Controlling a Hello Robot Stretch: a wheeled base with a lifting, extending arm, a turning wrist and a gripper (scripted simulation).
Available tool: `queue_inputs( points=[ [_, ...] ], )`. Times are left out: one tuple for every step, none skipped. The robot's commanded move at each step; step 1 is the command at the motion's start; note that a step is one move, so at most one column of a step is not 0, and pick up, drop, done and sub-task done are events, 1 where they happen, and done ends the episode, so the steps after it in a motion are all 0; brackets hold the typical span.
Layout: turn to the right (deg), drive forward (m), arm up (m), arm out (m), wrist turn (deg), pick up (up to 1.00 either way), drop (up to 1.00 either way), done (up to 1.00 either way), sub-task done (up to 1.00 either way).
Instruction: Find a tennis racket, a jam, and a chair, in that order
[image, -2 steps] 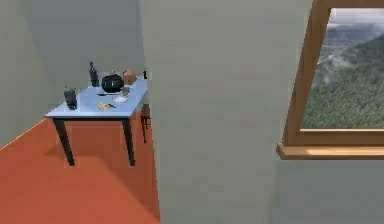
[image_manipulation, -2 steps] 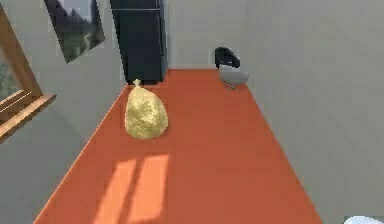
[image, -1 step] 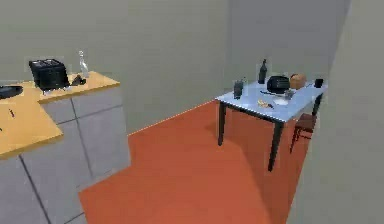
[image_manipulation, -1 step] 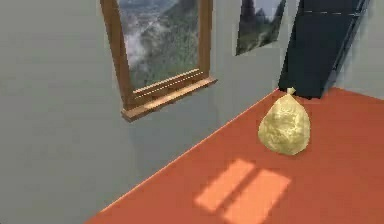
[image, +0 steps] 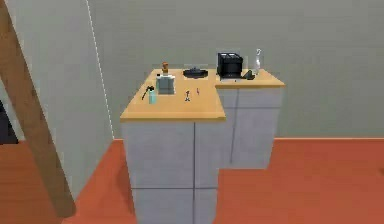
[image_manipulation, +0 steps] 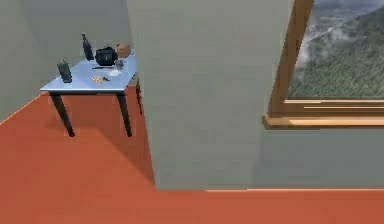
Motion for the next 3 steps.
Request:
queue_inputs(
  points=[
    [-45.0,0.00,0.00,0.00,0.0,0.00,0.00,0.00,0.00],
    [-6.0,0.00,0.00,0.00,0.0,0.00,0.00,0.00,0.00],
    [0.0,1.00,0.00,0.00,0.0,0.00,0.00,0.00,0.00]
  ],
)
